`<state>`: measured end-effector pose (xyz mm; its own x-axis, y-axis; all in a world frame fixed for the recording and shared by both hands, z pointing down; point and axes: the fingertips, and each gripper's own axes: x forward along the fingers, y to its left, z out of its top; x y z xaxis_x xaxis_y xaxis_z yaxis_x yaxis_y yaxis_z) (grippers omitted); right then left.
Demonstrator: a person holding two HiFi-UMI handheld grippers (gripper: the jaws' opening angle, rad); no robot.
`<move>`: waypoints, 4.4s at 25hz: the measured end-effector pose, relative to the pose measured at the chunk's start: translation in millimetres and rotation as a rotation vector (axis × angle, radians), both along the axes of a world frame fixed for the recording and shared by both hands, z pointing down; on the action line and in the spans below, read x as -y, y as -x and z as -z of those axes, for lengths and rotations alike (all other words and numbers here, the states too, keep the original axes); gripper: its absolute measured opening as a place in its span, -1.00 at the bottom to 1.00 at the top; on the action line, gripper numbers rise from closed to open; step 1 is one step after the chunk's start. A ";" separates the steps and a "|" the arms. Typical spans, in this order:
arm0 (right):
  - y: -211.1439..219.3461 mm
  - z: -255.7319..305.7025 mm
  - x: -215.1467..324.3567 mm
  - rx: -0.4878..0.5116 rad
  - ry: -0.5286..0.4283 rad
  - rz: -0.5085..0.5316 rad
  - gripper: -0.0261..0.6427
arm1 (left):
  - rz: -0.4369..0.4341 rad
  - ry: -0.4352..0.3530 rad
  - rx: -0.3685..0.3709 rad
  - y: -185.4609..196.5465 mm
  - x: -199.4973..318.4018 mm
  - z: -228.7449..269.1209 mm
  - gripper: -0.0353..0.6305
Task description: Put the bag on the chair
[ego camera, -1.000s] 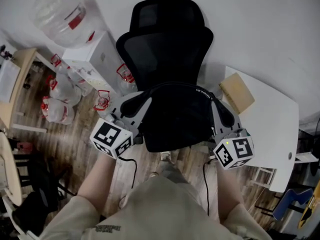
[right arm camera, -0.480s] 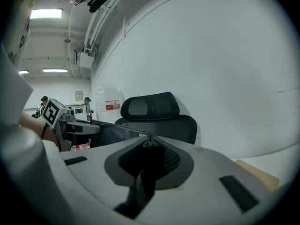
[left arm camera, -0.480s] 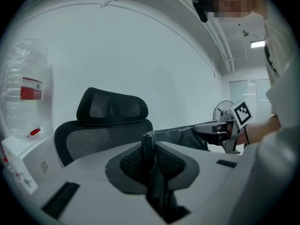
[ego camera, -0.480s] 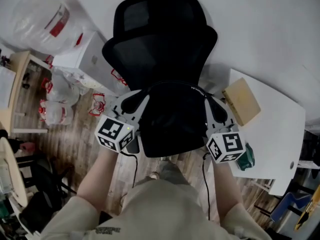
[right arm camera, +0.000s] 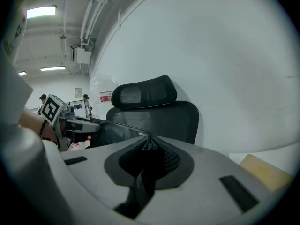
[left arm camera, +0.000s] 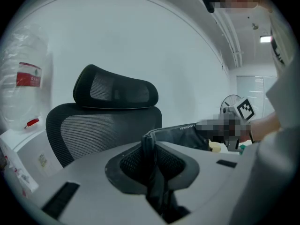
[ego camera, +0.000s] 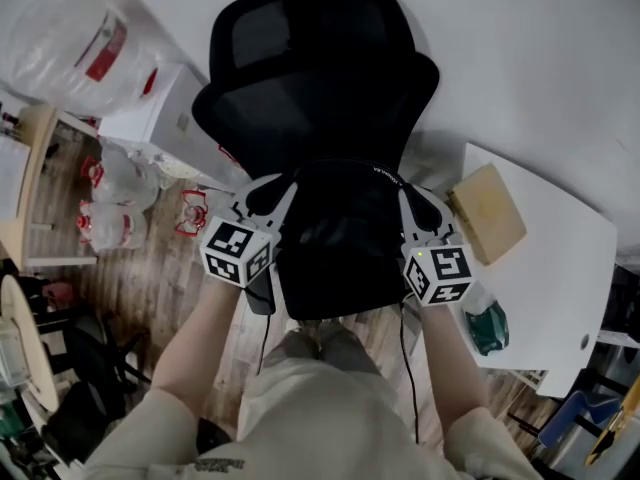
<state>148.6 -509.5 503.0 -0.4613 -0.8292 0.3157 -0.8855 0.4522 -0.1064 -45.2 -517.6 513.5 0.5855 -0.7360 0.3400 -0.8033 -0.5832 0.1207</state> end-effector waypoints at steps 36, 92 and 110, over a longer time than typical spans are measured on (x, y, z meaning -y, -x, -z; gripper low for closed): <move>27.8 -248.4 28.5 -0.046 0.201 -0.170 -0.79 | -0.099 0.341 0.041 24.7 57.2 -269.7 -0.67; 74.6 122.3 -51.5 -0.095 -0.087 -0.153 -0.79 | -0.061 0.059 -0.058 60.4 12.4 65.6 -0.25; 86.2 321.8 -135.0 0.062 -0.433 -0.145 -0.85 | -0.208 -0.235 -0.100 71.3 -50.7 248.0 -0.56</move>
<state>62.4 -374.6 181.2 -0.3384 -0.9358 -0.0984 -0.9407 0.3391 0.0099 -116.5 -466.9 265.6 0.7535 -0.6485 0.1085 -0.6548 -0.7549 0.0354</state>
